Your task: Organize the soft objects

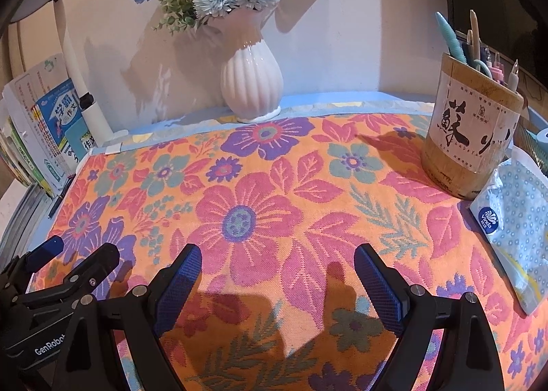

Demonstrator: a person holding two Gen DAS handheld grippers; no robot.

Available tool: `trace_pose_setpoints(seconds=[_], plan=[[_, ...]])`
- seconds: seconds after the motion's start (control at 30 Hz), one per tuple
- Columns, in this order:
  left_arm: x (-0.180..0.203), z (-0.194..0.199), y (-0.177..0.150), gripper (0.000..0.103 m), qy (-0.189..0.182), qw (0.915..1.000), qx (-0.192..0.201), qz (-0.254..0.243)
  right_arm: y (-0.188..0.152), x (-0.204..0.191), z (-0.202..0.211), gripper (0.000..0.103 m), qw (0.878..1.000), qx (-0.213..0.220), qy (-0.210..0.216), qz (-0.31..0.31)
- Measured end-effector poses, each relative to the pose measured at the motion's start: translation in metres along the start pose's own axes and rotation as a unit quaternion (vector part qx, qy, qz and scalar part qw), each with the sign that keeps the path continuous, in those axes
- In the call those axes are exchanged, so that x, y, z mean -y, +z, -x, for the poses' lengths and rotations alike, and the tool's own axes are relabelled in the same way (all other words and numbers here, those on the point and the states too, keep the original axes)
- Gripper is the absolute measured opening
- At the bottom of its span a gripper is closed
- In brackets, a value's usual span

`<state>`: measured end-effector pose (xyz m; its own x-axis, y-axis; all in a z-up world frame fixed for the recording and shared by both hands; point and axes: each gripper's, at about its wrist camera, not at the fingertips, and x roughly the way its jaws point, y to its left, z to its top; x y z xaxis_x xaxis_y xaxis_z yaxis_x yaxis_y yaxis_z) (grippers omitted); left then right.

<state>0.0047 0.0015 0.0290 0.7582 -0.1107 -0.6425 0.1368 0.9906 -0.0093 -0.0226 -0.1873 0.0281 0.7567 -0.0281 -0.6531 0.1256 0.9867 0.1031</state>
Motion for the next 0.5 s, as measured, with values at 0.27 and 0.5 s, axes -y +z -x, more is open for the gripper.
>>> trace_pose_setpoints(seconds=[0.27,0.5], plan=[[-0.0006,0.0006,0.0007,0.102,0.009,0.9999,0.007,-0.002,0.0000,-0.0009,0.0005,0.090,1.000,0.003,0.002,0.006],[0.0018,0.0039,0.0003,0.102,0.024,0.9995,0.019,-0.011,-0.0003,0.0004,0.0017,0.090,1.000,0.006,0.006,0.005]])
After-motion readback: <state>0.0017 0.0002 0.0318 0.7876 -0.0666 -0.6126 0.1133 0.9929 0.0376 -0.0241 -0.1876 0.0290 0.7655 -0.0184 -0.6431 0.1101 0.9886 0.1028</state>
